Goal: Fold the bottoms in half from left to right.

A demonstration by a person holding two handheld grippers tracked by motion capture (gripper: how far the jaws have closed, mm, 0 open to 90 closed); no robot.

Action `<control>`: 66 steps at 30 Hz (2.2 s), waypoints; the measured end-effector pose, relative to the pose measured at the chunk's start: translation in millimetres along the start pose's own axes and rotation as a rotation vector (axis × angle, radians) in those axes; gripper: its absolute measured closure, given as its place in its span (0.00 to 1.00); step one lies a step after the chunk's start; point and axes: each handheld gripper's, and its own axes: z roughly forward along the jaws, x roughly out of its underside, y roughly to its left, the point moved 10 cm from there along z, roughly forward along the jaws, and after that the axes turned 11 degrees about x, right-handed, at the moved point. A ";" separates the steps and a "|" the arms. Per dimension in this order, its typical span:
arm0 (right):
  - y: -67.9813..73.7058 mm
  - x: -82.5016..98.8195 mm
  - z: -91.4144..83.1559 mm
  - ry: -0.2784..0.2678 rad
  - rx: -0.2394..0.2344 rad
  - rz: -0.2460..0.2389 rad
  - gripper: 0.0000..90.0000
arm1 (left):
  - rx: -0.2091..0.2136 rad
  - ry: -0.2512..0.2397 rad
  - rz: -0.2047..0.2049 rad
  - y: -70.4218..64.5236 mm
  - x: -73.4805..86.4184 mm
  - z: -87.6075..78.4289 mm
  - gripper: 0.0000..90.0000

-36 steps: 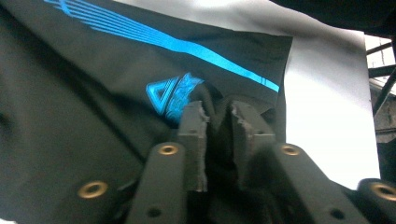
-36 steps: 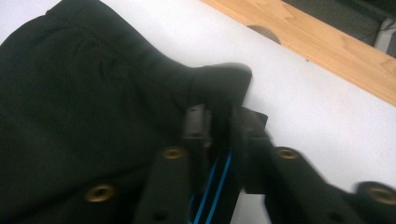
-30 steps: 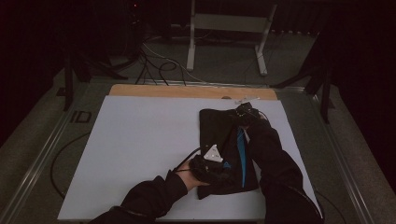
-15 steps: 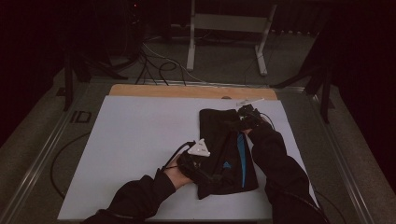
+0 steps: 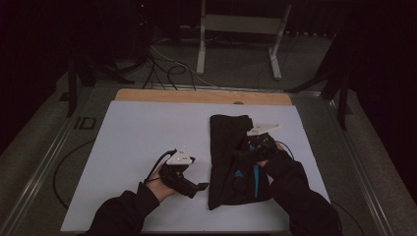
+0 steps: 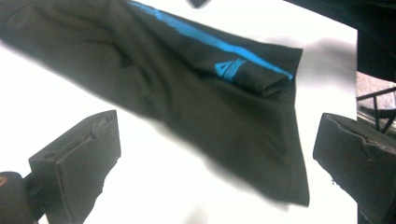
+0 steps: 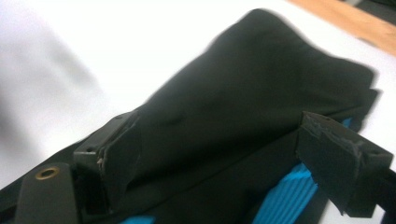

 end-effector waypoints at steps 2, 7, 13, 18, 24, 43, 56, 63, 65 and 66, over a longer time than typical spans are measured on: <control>7.7 3.5 -4.9 0.008 -0.010 -0.014 0.17 | -0.012 -0.013 -0.004 2.0 6.0 -6.9 0.02; 51.1 20.4 -30.0 0.011 -0.076 -0.055 0.16 | -0.045 -0.023 -0.040 8.0 23.3 -20.6 0.02; 73.0 39.0 -37.3 0.022 -0.043 -0.089 0.46 | -0.080 -0.029 -0.054 11.5 34.0 -33.5 0.01; 81.5 53.3 -31.8 0.078 -0.049 -0.113 0.55 | -0.095 -0.037 -0.088 15.1 46.0 -40.2 0.01; 85.0 64.1 -21.7 0.129 -0.032 -0.142 0.70 | -0.099 -0.046 -0.105 16.4 52.6 -43.9 0.01; 38.9 69.4 -66.5 0.044 0.123 -0.056 0.92 | -0.107 -0.067 -0.110 21.2 54.1 -46.2 0.01; 21.4 100.8 -93.0 0.053 0.188 0.030 0.93 | -0.094 -0.067 -0.104 21.3 54.3 -43.1 0.01; 19.4 112.0 -95.6 0.069 0.185 0.065 0.93 | -0.080 -0.071 -0.096 20.0 53.6 -42.0 0.01; 18.9 115.2 -95.2 0.075 0.182 0.072 0.93 | -0.076 -0.071 -0.093 19.7 53.4 -41.6 0.01; 19.7 116.6 -94.9 0.076 0.176 0.083 0.93 | -0.076 -0.072 -0.093 19.6 53.4 -41.6 0.01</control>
